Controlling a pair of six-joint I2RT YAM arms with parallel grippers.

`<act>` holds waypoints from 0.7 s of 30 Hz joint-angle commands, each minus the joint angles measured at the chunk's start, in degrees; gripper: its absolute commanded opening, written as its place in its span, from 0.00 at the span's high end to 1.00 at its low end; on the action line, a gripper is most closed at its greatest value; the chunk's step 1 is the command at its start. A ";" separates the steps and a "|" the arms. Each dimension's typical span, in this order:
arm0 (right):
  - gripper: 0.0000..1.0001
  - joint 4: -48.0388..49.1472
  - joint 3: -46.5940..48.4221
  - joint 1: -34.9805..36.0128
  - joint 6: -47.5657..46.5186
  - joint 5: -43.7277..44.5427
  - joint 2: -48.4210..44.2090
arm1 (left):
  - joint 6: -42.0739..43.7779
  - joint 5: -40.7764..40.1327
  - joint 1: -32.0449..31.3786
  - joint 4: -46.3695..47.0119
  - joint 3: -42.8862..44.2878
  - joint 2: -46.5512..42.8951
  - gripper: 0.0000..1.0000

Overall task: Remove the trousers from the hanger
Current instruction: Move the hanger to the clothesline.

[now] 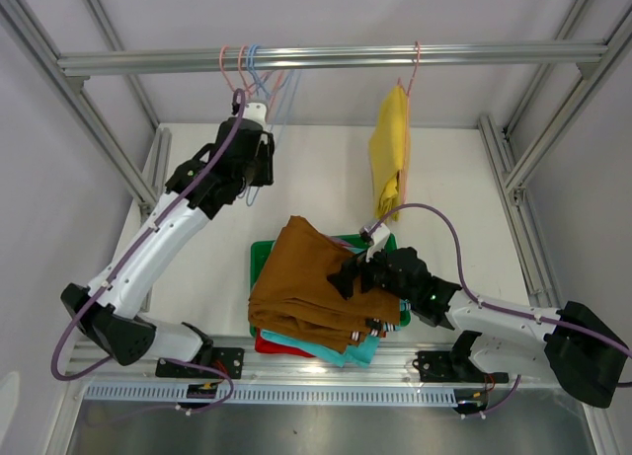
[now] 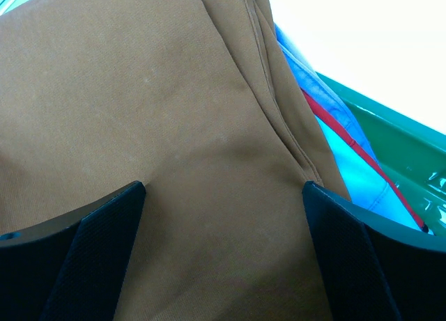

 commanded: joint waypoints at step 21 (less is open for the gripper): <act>0.01 -8.71 0.53 4.71 1.21 -0.45 3.61 | 1.50 -14.86 -20.65 -16.24 20.61 -1.84 0.39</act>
